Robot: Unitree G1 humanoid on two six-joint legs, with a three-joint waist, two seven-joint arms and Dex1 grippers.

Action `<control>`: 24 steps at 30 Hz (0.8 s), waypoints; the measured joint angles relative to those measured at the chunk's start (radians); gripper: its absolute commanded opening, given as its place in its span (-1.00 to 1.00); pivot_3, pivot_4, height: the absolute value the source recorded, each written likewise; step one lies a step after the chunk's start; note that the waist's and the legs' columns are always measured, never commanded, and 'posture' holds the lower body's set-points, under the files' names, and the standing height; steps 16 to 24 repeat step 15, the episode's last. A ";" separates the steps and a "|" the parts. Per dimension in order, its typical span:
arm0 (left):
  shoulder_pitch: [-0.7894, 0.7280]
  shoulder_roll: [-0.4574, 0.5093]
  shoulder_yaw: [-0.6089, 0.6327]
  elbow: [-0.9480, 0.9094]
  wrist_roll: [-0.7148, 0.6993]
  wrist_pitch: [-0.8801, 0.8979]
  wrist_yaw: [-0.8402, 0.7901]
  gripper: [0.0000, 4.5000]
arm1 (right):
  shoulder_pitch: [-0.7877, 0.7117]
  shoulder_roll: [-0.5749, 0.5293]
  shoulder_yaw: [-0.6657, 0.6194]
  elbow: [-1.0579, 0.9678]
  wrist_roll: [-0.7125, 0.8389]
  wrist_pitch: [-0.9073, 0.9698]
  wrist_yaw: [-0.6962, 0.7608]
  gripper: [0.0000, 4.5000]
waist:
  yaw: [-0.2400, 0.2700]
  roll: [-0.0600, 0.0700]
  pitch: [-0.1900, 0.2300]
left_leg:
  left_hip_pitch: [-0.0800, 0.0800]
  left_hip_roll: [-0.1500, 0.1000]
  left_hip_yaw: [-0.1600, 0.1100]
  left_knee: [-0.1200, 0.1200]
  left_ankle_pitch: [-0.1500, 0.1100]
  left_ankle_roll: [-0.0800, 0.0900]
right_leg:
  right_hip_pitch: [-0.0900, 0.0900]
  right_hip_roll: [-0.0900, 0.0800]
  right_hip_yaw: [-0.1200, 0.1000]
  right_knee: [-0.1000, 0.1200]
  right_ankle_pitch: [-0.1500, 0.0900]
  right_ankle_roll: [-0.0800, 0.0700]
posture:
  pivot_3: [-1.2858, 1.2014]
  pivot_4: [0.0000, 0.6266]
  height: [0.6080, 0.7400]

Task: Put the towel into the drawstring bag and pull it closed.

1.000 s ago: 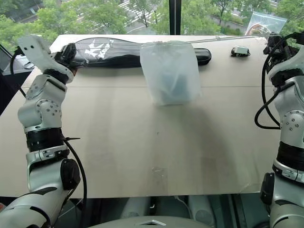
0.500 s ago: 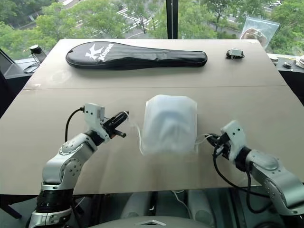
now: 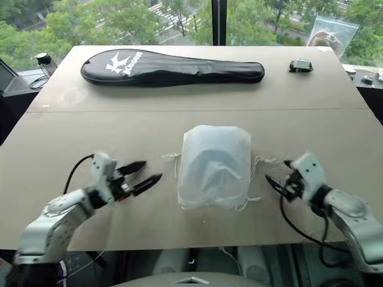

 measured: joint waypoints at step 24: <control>-0.120 -0.020 0.175 0.004 -0.053 0.021 0.111 1.00 | 0.118 0.034 -0.190 -0.017 0.041 -0.161 0.165 0.97 | 0.000 -0.001 -0.001 | 0.003 0.002 0.001 0.006 0.000 0.000 | 0.004 0.002 -0.001 0.002 -0.004 0.000 | 0.03 -0.52 1.00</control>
